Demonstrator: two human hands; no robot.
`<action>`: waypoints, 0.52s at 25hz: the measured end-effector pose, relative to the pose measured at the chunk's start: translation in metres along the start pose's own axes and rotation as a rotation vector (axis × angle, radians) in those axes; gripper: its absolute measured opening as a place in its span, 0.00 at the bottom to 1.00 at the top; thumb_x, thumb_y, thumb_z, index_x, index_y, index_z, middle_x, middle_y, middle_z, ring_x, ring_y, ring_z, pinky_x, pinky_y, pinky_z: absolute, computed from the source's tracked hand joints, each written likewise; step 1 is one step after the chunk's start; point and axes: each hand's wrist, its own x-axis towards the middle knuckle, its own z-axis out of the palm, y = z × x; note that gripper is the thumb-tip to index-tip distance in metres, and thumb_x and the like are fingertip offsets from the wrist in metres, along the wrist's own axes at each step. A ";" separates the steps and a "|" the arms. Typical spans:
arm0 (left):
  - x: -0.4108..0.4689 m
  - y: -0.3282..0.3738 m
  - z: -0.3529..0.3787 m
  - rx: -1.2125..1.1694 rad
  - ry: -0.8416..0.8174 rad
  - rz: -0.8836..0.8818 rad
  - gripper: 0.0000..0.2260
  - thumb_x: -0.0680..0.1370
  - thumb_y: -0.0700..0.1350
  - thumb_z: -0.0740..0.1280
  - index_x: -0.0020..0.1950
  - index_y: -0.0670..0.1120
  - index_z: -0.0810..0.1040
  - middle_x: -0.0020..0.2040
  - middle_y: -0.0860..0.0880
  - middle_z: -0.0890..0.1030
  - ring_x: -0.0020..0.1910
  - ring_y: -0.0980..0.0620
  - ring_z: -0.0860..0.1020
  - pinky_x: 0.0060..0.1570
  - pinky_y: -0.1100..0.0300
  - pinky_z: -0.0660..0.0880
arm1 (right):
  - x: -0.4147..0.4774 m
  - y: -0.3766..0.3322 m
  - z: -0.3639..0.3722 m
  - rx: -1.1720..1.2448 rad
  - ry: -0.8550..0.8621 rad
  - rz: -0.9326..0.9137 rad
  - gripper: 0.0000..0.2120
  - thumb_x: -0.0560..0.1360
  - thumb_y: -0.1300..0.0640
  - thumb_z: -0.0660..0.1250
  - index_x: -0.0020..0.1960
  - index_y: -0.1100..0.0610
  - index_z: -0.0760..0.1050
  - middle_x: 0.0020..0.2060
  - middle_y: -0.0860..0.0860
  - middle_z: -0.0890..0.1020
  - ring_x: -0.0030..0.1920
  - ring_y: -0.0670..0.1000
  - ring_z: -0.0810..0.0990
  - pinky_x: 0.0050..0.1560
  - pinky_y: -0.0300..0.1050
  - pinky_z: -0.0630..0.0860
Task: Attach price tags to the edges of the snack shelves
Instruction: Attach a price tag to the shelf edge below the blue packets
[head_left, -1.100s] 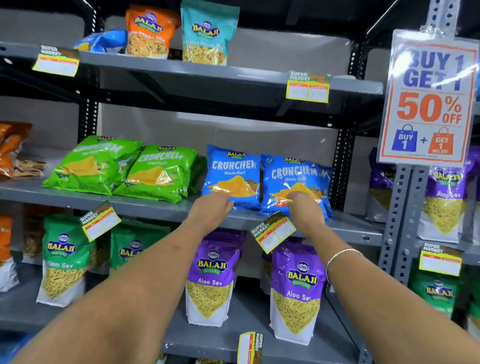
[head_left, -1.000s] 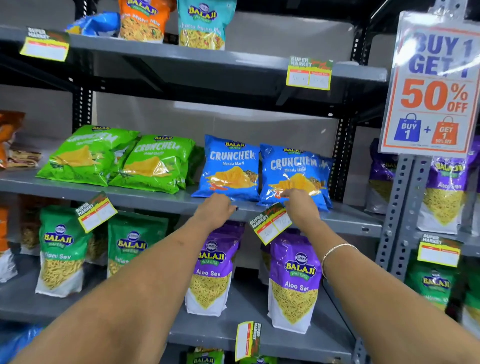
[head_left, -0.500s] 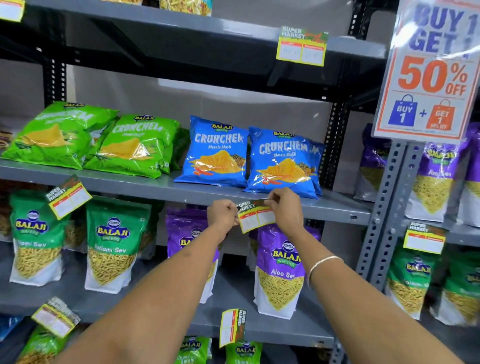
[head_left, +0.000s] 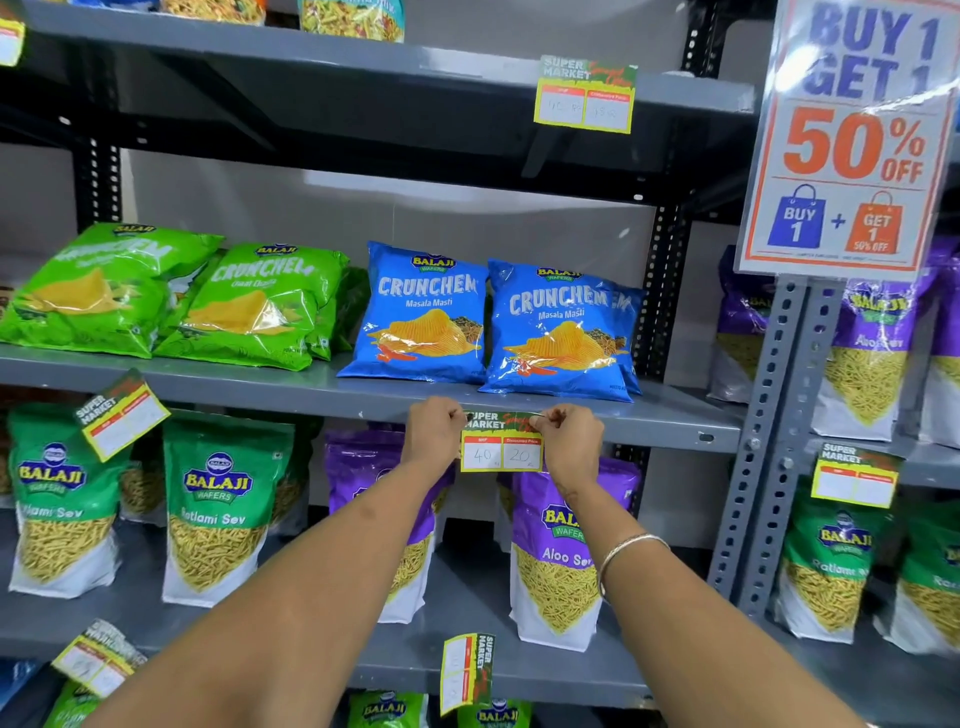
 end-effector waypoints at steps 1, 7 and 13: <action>0.000 0.000 0.000 -0.005 0.008 0.012 0.13 0.79 0.33 0.60 0.35 0.41 0.74 0.34 0.40 0.75 0.32 0.47 0.76 0.43 0.41 0.82 | 0.001 0.000 0.000 0.004 0.003 0.005 0.07 0.75 0.62 0.69 0.43 0.67 0.81 0.44 0.62 0.85 0.40 0.54 0.79 0.45 0.51 0.79; -0.002 -0.001 0.000 0.013 0.012 0.042 0.12 0.79 0.35 0.60 0.36 0.40 0.73 0.33 0.40 0.75 0.29 0.45 0.76 0.38 0.44 0.83 | 0.002 0.001 0.001 -0.004 -0.003 -0.021 0.08 0.75 0.61 0.70 0.41 0.66 0.80 0.42 0.61 0.84 0.40 0.55 0.79 0.42 0.49 0.78; 0.010 0.000 0.000 0.069 0.038 -0.022 0.14 0.77 0.43 0.67 0.33 0.39 0.73 0.32 0.37 0.76 0.31 0.44 0.75 0.41 0.40 0.80 | 0.008 -0.003 -0.007 -0.345 -0.042 -0.105 0.20 0.73 0.50 0.71 0.33 0.58 0.65 0.38 0.55 0.76 0.42 0.59 0.78 0.38 0.49 0.72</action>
